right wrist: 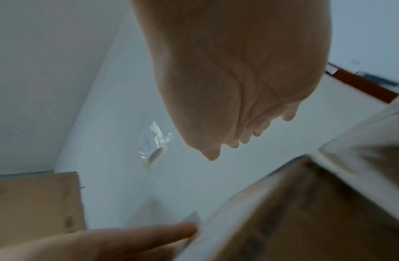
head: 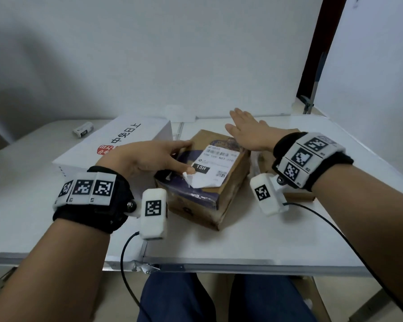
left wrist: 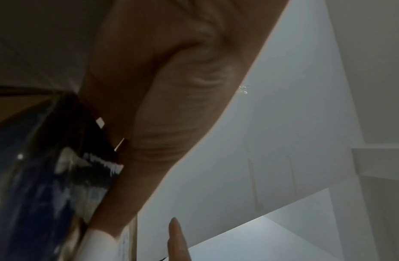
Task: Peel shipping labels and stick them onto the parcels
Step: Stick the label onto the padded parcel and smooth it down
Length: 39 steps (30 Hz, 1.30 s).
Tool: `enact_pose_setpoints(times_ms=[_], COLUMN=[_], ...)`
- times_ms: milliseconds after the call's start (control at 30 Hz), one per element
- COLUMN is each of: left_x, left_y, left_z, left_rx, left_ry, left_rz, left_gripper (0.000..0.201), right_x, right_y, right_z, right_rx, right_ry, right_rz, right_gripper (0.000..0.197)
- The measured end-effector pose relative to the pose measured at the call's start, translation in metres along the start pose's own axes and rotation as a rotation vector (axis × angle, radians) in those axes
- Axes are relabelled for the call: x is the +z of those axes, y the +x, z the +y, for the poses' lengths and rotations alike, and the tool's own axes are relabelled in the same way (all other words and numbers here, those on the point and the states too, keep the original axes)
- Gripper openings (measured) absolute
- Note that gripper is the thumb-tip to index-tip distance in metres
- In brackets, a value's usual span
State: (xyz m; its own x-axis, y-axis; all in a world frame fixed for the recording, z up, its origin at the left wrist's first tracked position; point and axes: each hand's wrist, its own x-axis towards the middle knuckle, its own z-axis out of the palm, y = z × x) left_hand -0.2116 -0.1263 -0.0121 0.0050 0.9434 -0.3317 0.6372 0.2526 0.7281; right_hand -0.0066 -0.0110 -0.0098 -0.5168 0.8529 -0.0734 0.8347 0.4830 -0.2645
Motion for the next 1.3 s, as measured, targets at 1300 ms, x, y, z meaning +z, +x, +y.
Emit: enact_pose_setpoints(times_ms=[1300], left_x=[0.002], left_y=[0.006], left_z=[-0.008], left_rx=[0.099], left_ry=[-0.165], left_rz=[-0.131], left_gripper=[0.077], right_x=[0.024], right_y=[0.006], right_z=[-0.026], right_rx=[0.020], right_ry=[-0.142], right_rz=[-0.153], right_gripper=[0.066])
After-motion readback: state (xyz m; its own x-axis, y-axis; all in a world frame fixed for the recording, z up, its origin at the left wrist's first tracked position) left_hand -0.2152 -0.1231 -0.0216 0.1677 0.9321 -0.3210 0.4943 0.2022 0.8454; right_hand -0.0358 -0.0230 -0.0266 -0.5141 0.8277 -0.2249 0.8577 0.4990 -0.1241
